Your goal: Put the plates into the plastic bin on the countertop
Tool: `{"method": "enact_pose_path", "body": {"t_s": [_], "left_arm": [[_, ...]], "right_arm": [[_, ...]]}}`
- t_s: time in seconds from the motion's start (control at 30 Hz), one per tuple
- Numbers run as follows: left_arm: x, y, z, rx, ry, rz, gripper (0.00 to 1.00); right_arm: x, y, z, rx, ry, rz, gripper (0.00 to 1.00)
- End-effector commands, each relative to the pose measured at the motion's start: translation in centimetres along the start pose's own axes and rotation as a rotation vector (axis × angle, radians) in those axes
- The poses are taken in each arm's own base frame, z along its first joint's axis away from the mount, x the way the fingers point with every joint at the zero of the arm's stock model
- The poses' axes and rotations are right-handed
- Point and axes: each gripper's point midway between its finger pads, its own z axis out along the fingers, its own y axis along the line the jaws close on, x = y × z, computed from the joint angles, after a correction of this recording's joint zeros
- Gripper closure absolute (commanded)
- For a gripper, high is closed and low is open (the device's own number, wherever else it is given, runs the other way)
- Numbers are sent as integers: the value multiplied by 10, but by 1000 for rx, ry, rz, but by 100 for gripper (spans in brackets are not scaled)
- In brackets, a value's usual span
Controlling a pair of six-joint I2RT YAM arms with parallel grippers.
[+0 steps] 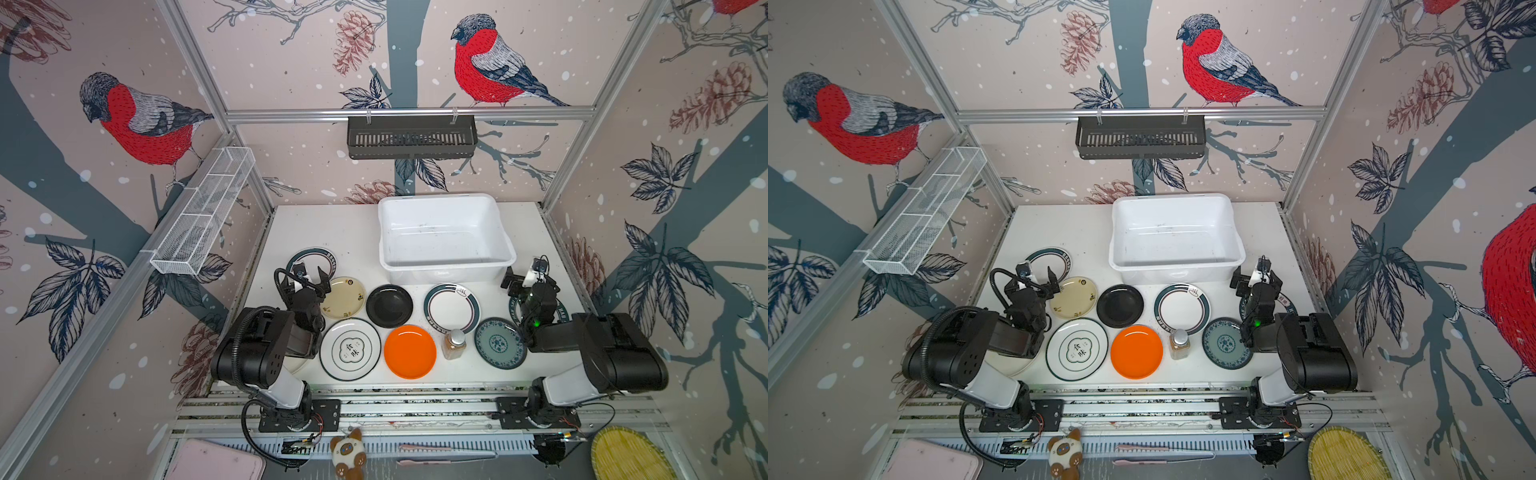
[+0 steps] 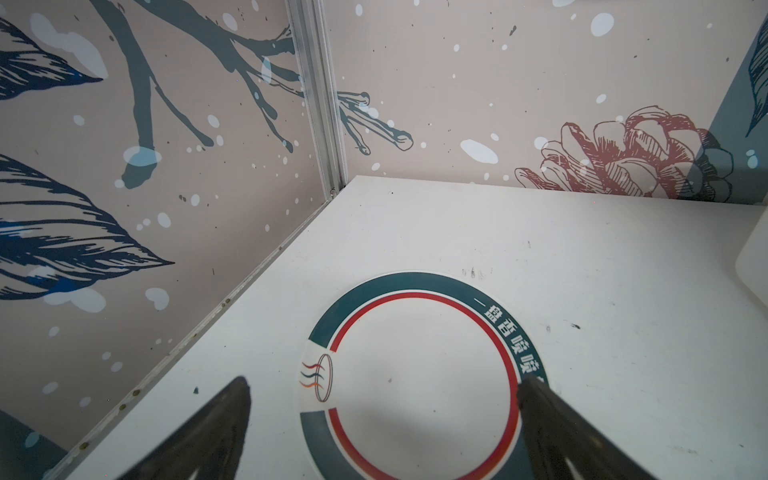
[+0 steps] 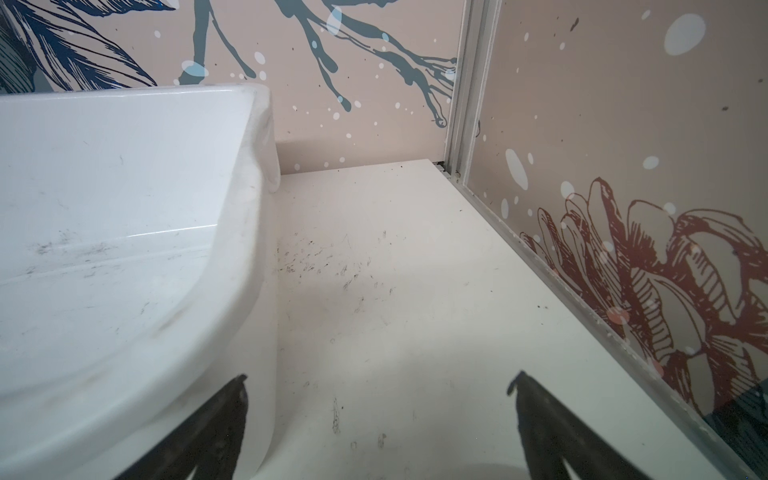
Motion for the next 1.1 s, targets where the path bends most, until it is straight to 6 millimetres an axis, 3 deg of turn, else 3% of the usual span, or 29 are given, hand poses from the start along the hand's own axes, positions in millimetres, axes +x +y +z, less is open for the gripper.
{"method": "enact_pose_path", "body": {"t_s": [0.0,0.6,0.7,0.83,0.97,1.07], "left_arm": [[-15,0,0,1,-58,-31,1],[-13,0,4,32,-42,-41,1],[-19,-1,0,29,-60,-37,1],[-40,-1,-2,-16,-49,-3,1],[-52,24,-3,-181,13,-121,1],[-59,18,-8,-134,30,-166,1]], "right_arm": [[-10,2,1,-9,-36,12,1],[-10,1,0,-9,-35,17,1],[-19,-21,-5,110,-58,78,1],[-37,-24,-14,197,-77,61,1],[-50,-22,-10,219,-7,125,1],[-67,-22,-18,205,-6,157,1]]}}
